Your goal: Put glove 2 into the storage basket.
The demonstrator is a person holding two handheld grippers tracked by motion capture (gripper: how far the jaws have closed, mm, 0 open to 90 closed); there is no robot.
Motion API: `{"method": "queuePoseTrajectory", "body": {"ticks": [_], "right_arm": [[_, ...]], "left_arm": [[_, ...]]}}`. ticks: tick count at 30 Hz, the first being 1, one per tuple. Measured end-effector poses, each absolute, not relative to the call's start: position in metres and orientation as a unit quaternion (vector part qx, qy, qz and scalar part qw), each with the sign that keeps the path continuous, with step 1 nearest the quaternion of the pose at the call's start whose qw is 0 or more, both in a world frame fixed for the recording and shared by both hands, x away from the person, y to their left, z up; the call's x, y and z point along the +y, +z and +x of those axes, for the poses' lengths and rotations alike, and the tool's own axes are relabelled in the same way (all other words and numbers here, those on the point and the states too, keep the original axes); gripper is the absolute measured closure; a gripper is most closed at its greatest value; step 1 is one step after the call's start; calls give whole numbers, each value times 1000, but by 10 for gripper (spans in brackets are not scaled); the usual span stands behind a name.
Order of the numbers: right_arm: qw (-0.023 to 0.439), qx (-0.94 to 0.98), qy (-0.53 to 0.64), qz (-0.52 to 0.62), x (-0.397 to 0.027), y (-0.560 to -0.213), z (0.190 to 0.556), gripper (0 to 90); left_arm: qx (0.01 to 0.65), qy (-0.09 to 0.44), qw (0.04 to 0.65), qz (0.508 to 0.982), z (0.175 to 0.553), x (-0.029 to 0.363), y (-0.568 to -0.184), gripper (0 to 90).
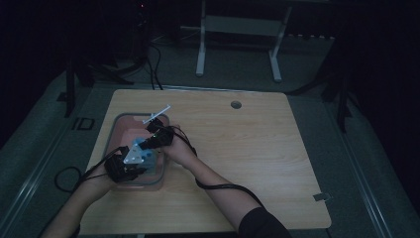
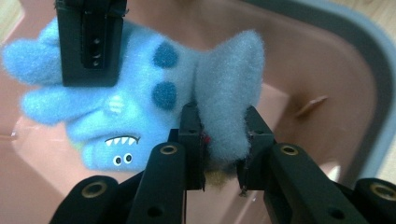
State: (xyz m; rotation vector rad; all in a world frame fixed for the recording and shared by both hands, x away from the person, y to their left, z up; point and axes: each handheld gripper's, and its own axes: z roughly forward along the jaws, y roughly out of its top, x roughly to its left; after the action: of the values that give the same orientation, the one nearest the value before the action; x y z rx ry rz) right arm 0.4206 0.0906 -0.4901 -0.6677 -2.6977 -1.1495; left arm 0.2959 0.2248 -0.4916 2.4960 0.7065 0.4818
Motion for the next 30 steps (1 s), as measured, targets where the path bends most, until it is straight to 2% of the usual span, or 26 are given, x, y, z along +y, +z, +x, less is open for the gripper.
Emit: {"method": "queuePoseTrajectory", "body": {"ticks": [4, 8, 10, 11, 12, 15, 18, 22, 26, 30], "right_arm": [[63, -899, -372, -225, 92, -493, 423, 756], [68, -898, -368, -232, 91, -493, 425, 616], [66, -898, -367, -233, 91, -493, 426, 583], [62, -898, -367, -234, 89, -493, 427, 486], [63, -897, -368, -236, 88, -491, 427, 466], [64, -893, -378, -236, 83, -485, 427, 382], [68, -888, -388, -237, 78, -478, 427, 305], [74, -884, -403, -224, 69, -470, 423, 212], [73, -883, -410, -218, 56, -464, 420, 188], [68, -884, -412, -210, 44, -462, 417, 171]], "left_arm": [[263, 167, 244, 918, 298, 223, -494, 706], [268, 161, 246, 917, 298, 223, -494, 615], [282, 166, 250, 911, 297, 224, -492, 590], [285, 170, 254, 908, 296, 225, -491, 475], [291, 175, 256, 905, 295, 226, -490, 441], [308, 180, 269, 894, 293, 228, -483, 258], [320, 182, 283, 886, 292, 229, -474, 143], [337, 168, 309, 873, 292, 226, -465, 85], [341, 163, 321, 869, 292, 216, -462, 32], [335, 166, 338, 864, 293, 208, -462, 28]]}}
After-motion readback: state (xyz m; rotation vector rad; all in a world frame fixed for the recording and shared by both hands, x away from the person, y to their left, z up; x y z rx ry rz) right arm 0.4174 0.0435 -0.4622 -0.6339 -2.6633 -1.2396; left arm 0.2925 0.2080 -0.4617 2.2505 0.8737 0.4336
